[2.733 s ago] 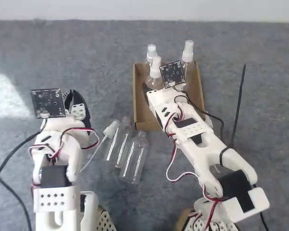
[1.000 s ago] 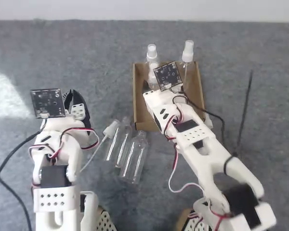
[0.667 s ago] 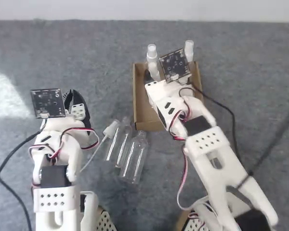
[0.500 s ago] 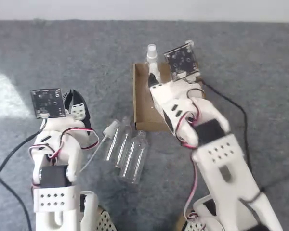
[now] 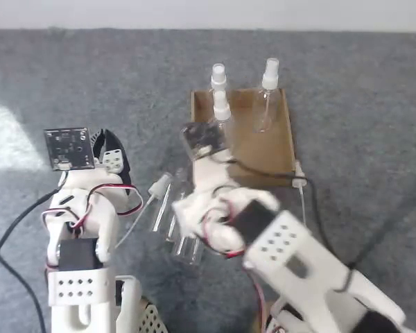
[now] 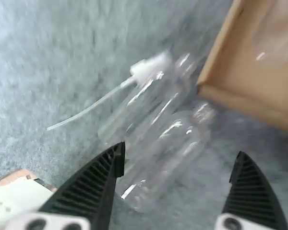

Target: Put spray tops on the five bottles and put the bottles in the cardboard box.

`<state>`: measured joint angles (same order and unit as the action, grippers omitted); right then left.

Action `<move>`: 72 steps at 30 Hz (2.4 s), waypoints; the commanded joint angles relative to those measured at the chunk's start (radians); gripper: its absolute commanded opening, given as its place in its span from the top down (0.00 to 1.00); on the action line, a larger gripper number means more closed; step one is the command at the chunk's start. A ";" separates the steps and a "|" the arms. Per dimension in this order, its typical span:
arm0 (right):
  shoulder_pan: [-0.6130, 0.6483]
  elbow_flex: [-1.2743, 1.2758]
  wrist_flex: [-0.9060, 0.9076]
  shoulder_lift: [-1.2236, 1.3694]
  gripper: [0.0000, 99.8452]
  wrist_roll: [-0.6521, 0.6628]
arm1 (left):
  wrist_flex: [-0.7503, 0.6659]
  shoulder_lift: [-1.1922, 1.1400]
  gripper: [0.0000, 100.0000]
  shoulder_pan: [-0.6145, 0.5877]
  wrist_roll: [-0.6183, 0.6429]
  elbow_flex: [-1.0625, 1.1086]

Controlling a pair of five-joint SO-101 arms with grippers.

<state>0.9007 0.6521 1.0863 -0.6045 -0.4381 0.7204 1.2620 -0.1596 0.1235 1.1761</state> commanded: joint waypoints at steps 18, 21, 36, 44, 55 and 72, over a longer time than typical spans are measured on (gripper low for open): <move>0.030 0.054 -0.122 0.404 0.79 -0.149 | -0.031 -0.009 0.99 -0.005 0.009 -0.012; 0.004 0.054 -0.088 0.404 0.95 -0.147 | -0.031 -0.009 0.99 -0.005 0.009 -0.012; -0.423 -0.015 0.334 -0.153 0.99 0.738 | 0.072 -0.308 0.99 0.000 -0.046 -0.220; -0.773 -0.242 0.595 -0.176 0.99 0.990 | 0.430 -0.971 0.95 0.031 -0.245 -0.716; -1.271 -0.334 0.582 0.102 0.99 1.323 | 0.569 -1.395 0.88 0.104 -0.370 -0.940; -1.538 -0.331 0.105 0.628 0.99 1.353 | 0.374 -1.407 0.84 0.138 -0.416 -0.736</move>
<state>-0.6245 0.3775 1.2213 0.0000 0.8999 1.1638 -0.1511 -0.0245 -0.2831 0.4166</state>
